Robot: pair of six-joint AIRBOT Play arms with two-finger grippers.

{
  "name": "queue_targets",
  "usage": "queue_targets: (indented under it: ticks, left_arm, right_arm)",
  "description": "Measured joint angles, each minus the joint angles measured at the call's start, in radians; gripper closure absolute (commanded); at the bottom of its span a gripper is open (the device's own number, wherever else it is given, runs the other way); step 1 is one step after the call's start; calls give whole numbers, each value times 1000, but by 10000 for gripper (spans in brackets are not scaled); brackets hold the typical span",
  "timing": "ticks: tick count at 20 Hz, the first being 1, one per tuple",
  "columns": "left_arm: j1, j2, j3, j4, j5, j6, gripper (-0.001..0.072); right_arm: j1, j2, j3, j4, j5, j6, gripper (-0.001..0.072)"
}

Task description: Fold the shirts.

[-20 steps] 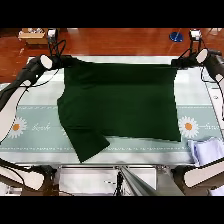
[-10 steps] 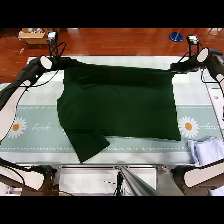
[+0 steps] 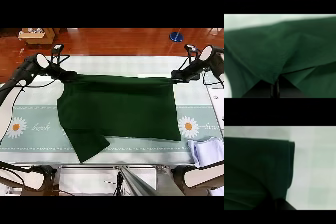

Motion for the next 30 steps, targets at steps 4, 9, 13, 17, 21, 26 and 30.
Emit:
queue_targets:
  ticks: [4,9,13,17,21,26,30]
  left_arm:
    - [6,0,0,61,-93,-44,682]
    - [-8,0,0,84,-144,-62,677]
    - [-14,-5,0,82,-152,-65,228]
    - [12,15,45,87,-225,-28,200]
    - [127,113,29,93,-376,31,200]
    - [328,349,-282,-4,-454,100,200]
    - [478,520,-581,-134,-512,169,196]
  right_arm:
    - [0,-3,0,1,80,10,689]
    - [0,-10,-1,0,126,18,688]
    - [0,-31,-4,29,137,16,296]
    - [-20,-4,13,22,192,-69,221]
    - [-132,112,-8,2,280,-109,221]
    - [-365,336,-242,105,275,-151,222]
    - [-520,448,-417,177,203,-169,223]
